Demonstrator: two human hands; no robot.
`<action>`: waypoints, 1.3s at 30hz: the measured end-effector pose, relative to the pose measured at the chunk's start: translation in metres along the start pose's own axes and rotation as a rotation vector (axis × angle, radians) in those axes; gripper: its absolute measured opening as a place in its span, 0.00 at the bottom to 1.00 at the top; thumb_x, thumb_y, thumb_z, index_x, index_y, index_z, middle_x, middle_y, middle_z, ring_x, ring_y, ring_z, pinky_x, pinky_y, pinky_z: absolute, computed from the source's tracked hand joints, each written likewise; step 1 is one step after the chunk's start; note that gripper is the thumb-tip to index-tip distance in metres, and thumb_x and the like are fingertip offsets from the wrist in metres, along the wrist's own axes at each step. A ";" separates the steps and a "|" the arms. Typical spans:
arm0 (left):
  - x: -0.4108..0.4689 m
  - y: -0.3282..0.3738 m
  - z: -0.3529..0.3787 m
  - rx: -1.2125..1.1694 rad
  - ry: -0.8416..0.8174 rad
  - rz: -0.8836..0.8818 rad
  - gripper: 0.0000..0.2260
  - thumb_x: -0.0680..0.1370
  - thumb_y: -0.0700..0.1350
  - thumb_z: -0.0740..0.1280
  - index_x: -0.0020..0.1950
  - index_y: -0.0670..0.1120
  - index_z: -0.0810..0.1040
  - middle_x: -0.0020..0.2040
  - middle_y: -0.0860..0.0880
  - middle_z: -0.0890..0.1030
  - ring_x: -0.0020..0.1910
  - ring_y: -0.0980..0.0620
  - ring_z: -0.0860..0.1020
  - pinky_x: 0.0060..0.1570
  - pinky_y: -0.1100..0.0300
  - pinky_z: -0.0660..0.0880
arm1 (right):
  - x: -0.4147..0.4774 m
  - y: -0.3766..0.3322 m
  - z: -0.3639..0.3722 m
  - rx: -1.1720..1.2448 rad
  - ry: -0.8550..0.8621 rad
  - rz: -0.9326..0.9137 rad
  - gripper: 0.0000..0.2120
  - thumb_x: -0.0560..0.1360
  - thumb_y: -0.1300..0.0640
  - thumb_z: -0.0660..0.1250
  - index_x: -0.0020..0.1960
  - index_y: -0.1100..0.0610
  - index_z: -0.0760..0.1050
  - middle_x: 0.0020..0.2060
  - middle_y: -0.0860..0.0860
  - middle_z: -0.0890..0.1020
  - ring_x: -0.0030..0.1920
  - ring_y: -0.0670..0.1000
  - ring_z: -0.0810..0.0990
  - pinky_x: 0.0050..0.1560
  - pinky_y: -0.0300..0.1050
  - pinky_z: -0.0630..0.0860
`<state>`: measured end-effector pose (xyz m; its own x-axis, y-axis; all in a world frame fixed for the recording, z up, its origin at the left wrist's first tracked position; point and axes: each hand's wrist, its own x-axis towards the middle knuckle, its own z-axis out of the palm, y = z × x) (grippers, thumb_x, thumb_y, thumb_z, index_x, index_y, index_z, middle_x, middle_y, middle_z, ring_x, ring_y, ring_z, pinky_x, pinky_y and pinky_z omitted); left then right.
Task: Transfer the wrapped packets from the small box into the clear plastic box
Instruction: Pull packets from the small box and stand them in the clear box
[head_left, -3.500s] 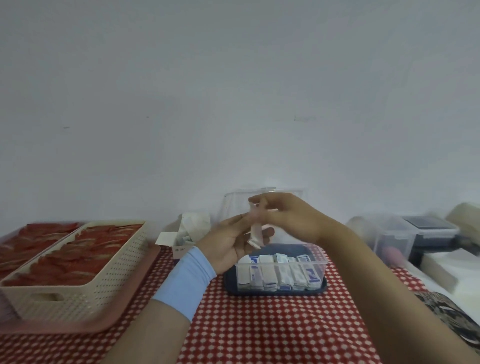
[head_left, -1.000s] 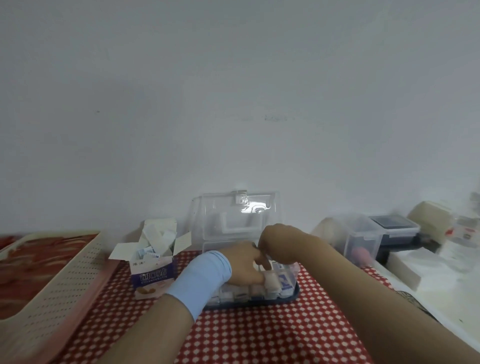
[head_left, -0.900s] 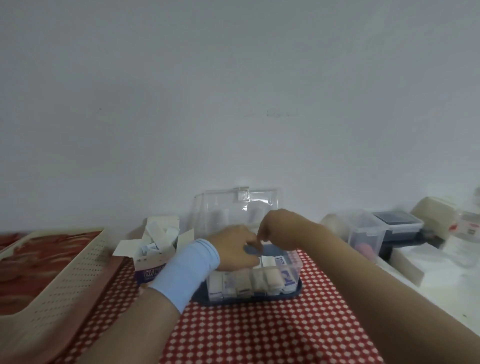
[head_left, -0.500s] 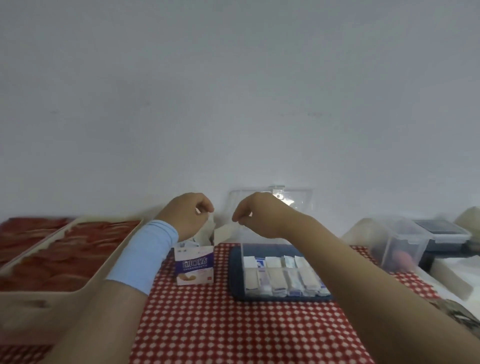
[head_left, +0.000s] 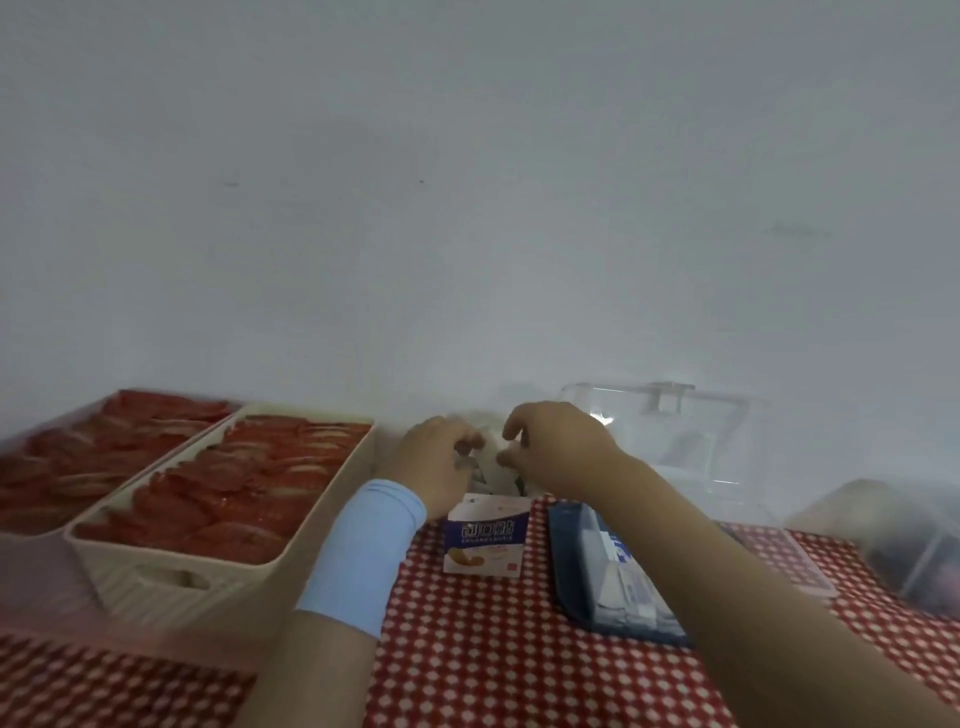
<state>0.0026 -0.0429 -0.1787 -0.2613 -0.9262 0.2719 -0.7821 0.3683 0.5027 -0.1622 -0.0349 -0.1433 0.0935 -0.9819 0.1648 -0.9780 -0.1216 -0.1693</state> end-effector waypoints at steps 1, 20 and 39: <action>0.000 0.000 -0.001 -0.031 0.003 -0.005 0.12 0.80 0.41 0.64 0.61 0.52 0.79 0.55 0.55 0.75 0.54 0.54 0.76 0.57 0.60 0.73 | 0.003 -0.003 0.004 -0.003 0.010 0.009 0.22 0.75 0.42 0.71 0.66 0.49 0.75 0.58 0.48 0.81 0.56 0.50 0.79 0.56 0.47 0.77; 0.005 -0.015 -0.022 -0.538 0.039 0.013 0.07 0.73 0.56 0.70 0.50 0.61 0.78 0.48 0.60 0.83 0.51 0.59 0.81 0.56 0.52 0.79 | -0.011 -0.004 -0.003 0.756 0.216 0.045 0.15 0.71 0.58 0.78 0.36 0.66 0.75 0.30 0.54 0.79 0.23 0.43 0.74 0.24 0.33 0.70; -0.001 -0.013 -0.023 -1.174 -0.222 -0.190 0.15 0.78 0.44 0.68 0.59 0.34 0.79 0.54 0.35 0.83 0.48 0.42 0.82 0.49 0.51 0.81 | -0.020 -0.014 0.016 1.460 0.101 0.019 0.04 0.75 0.64 0.73 0.49 0.60 0.84 0.37 0.58 0.79 0.34 0.50 0.84 0.34 0.40 0.79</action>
<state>0.0262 -0.0444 -0.1664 -0.3793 -0.9250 0.0243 0.1415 -0.0321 0.9894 -0.1470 -0.0154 -0.1599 0.0102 -0.9783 0.2068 0.0806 -0.2053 -0.9754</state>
